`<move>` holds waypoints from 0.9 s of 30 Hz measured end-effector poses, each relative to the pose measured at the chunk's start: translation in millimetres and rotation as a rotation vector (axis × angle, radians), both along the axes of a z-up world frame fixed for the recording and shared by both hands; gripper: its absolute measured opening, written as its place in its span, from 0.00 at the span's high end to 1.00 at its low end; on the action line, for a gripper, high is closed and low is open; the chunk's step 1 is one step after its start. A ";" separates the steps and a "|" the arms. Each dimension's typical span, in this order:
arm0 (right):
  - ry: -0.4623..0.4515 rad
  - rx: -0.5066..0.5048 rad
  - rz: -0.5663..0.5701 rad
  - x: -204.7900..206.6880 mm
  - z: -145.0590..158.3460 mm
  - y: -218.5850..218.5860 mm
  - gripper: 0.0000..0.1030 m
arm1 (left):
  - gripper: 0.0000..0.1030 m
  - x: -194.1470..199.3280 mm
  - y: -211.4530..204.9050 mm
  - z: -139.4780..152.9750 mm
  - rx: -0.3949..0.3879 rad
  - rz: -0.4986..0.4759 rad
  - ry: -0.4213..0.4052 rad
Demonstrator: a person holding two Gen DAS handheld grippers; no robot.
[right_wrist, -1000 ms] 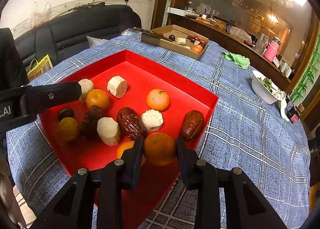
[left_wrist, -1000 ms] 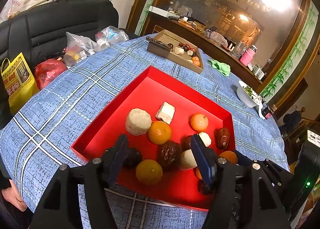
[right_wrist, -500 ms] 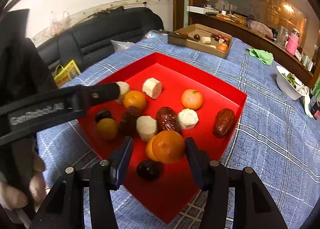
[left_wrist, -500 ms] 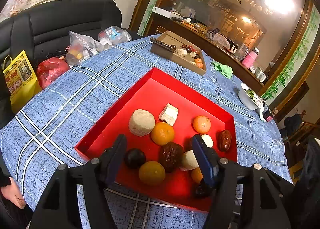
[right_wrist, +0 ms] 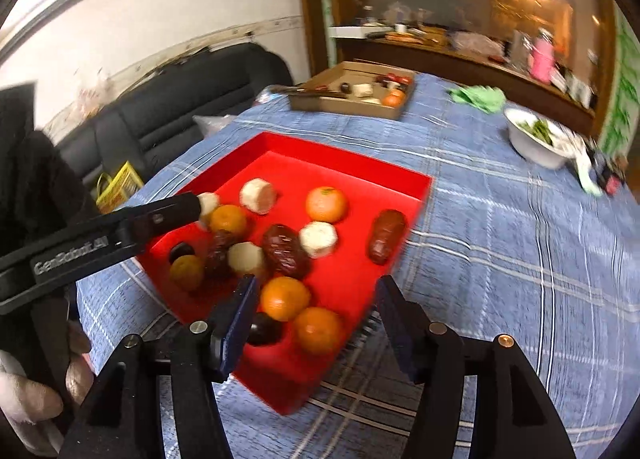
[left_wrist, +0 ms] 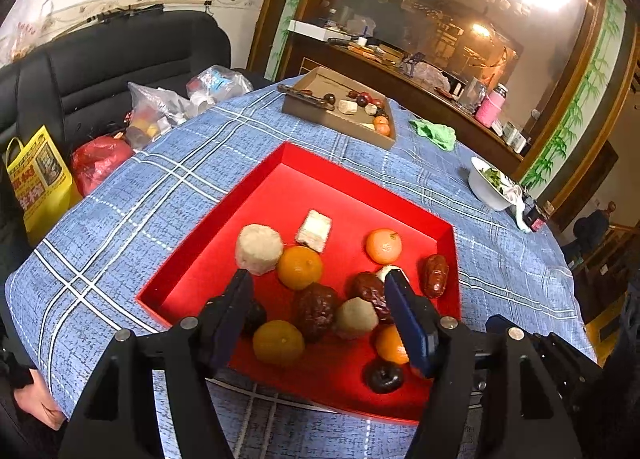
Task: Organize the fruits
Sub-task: 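Lift both tools up and away from the red tray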
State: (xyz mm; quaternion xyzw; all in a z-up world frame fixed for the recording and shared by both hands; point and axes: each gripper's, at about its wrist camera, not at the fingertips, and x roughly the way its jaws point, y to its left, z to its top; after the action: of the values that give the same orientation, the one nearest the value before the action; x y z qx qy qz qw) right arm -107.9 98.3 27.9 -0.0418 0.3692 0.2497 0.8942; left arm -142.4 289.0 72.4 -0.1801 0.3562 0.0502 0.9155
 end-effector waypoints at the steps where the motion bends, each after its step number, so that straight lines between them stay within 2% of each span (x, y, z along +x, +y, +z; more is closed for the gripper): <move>1: 0.009 0.012 -0.013 1.3 -0.8 -4.6 0.37 | 0.35 1.0 -3.0 1.0 0.007 -0.005 0.001; 6: 0.023 0.056 -0.080 5.6 -1.7 -24.5 0.37 | 0.35 0.8 -12.4 11.9 0.048 -0.002 -0.023; 8: 0.017 0.058 -0.097 3.6 -0.5 -27.9 0.36 | 0.34 -3.8 -19.1 17.7 0.097 0.013 -0.043; 10: 0.000 0.043 -0.107 -0.2 1.2 -28.3 0.35 | 0.20 -8.0 -24.0 21.6 0.146 0.035 -0.063; 13: -0.067 0.003 -0.121 -10.5 3.2 -25.3 0.26 | 0.08 -11.3 -27.1 25.0 0.197 0.075 -0.108; 16: -0.112 -0.080 -0.131 -13.0 2.0 -16.2 0.26 | 0.07 -8.7 -21.5 25.4 0.165 0.099 -0.116; 20: -0.141 -0.119 -0.154 -12.7 2.5 -12.8 0.26 | 0.07 -6.4 -17.2 19.5 0.157 0.099 -0.094; 27: -0.115 -0.178 -0.190 -5.8 -5.5 -13.2 0.25 | 0.07 -1.0 -17.1 4.9 0.134 0.096 -0.028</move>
State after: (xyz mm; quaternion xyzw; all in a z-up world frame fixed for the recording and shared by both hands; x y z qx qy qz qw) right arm -113.7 85.1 22.4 -0.1001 0.3403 0.1273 0.9262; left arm -143.3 271.8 77.3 -0.1360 0.3299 0.1150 0.9270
